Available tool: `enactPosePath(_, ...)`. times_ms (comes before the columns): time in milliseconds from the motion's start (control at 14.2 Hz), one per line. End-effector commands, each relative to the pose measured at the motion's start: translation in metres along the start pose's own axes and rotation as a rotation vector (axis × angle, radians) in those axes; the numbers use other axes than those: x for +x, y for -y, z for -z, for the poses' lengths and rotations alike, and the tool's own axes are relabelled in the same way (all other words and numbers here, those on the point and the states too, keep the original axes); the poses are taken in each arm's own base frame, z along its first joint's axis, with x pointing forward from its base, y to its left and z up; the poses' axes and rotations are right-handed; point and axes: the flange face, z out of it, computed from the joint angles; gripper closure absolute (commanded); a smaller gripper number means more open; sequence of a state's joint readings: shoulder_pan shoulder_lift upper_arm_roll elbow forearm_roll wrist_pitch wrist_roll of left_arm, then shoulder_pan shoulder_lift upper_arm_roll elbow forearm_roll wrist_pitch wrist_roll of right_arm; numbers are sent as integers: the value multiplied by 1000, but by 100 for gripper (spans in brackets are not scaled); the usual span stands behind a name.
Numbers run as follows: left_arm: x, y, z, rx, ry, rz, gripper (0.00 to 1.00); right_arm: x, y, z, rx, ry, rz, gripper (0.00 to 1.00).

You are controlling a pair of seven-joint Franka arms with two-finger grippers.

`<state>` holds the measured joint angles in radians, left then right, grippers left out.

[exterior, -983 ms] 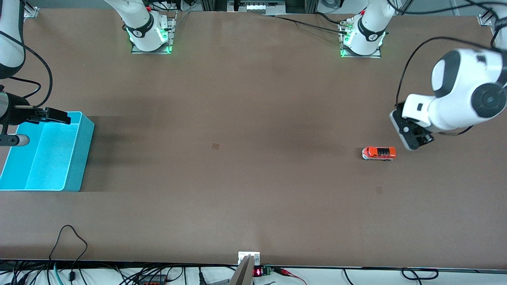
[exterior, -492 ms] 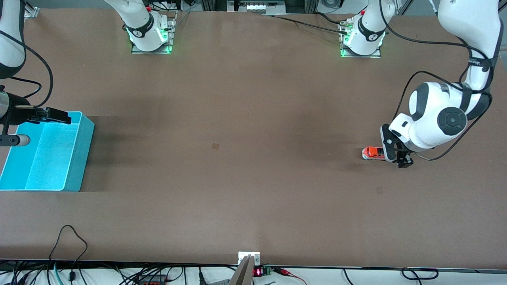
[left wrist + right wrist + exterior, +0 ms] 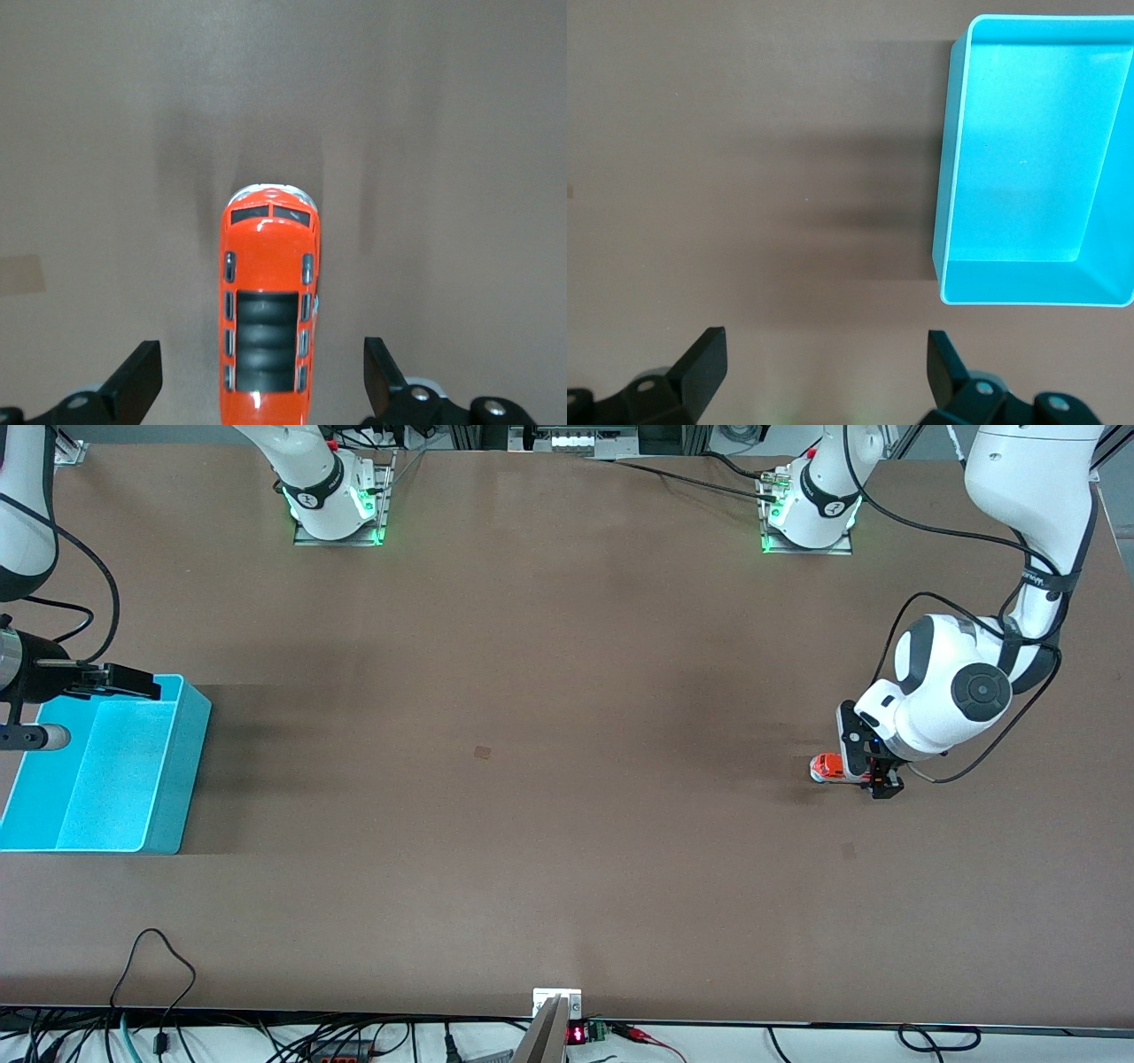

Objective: Wind up bus and store in blue box
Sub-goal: 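Lower the left gripper over the bus and close on it, then drag the bus backward along the table with the left gripper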

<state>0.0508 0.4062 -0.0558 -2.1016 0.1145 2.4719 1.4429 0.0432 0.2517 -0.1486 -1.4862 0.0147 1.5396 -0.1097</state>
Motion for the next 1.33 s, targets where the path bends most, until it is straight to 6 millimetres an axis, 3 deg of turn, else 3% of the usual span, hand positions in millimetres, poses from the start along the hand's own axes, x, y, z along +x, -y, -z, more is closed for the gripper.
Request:
enactPosePath(0, 4, 1, -4, 11, 3, -38, 9, -4, -1, 2, 13, 8, -1, 0)
enactPosePath(281, 7, -1, -13, -4, 1, -40, 20, -4, 4, 1, 13, 17, 1, 0)
enactPosePath(421, 7, -2, -17, -9, 1, -41, 45, -4, 4, 2, 13, 15, 1, 0)
enactPosePath(562, 10, -2, -18, -12, -3, -44, 61, -4, 4, 2, 13, 15, 1, 0)
enactPosePath(702, 9, -2, -18, -12, -4, -38, 64, -4, 6, 3, 14, 14, 5, 0)
enactPosePath(913, 8, -3, -26, -26, -5, -37, 64, -5, 26, 6, 6, 17, 35, 0)
enactPosePath(1124, 2, -2, -28, -29, -5, -29, 64, -5, 25, 6, 6, 17, 34, 0)
enactPosePath(1264, -17, -2, -37, -43, -7, -3, 64, -5, 26, 6, 6, 17, 37, 0)
